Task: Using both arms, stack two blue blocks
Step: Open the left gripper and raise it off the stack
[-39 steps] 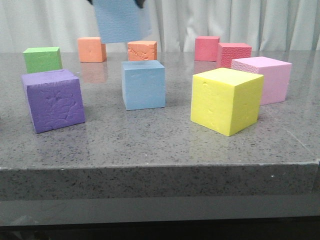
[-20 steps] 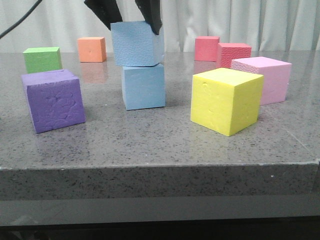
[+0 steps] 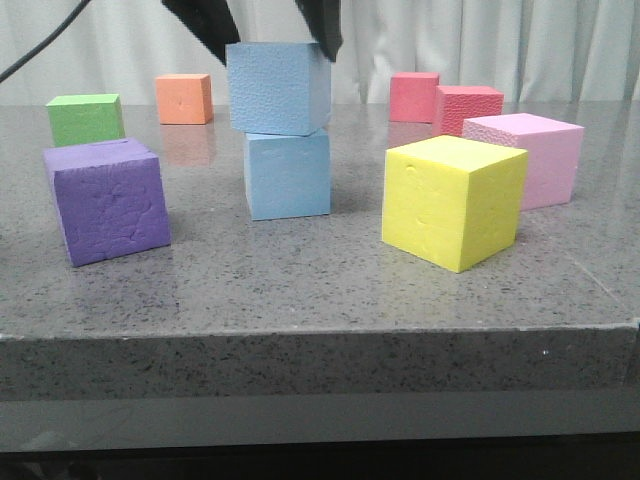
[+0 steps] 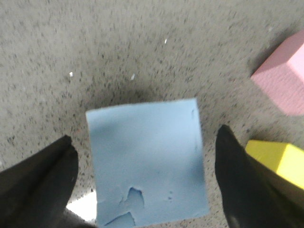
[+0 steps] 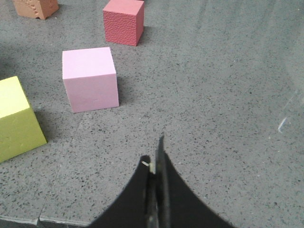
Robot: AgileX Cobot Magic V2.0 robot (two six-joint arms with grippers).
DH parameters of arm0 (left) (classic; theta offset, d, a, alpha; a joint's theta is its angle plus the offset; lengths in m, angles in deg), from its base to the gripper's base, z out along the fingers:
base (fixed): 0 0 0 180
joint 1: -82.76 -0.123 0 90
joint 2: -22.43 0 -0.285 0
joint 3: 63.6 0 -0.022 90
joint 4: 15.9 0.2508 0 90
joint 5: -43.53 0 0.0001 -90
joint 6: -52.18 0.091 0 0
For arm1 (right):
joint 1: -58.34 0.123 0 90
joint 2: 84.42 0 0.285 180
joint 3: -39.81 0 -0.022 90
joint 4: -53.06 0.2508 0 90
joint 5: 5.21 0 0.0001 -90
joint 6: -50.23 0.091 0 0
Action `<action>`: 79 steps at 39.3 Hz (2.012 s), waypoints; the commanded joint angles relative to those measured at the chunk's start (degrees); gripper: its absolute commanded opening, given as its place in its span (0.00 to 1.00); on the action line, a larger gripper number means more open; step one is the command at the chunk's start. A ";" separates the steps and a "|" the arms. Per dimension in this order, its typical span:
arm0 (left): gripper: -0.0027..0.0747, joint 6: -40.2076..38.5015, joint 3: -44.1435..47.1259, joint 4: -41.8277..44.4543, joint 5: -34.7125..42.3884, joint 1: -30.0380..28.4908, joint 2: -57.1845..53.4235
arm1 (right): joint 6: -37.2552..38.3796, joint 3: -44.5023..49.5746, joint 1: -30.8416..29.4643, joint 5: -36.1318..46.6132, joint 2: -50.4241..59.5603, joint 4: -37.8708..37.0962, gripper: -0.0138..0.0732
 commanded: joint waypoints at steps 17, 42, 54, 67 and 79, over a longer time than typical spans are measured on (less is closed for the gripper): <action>0.22 0.00 -9.58 3.86 -0.33 0.49 -3.03 | -0.50 -1.38 -0.30 3.66 -0.36 -0.67 0.08; 0.01 0.12 -9.24 7.72 -6.14 0.49 -7.49 | -0.50 -1.38 -0.30 3.92 -0.36 -0.67 0.08; 0.01 0.12 1.78 9.30 -3.94 2.76 -19.06 | -0.50 -1.38 -0.30 3.92 -0.36 -0.67 0.08; 0.01 -0.12 34.38 9.00 10.29 4.47 -42.87 | -0.50 -1.38 -0.30 3.92 -0.36 -0.67 0.08; 0.01 -0.12 54.81 9.81 22.97 4.47 -75.37 | -0.50 -1.38 -0.30 3.92 -0.36 -0.67 0.08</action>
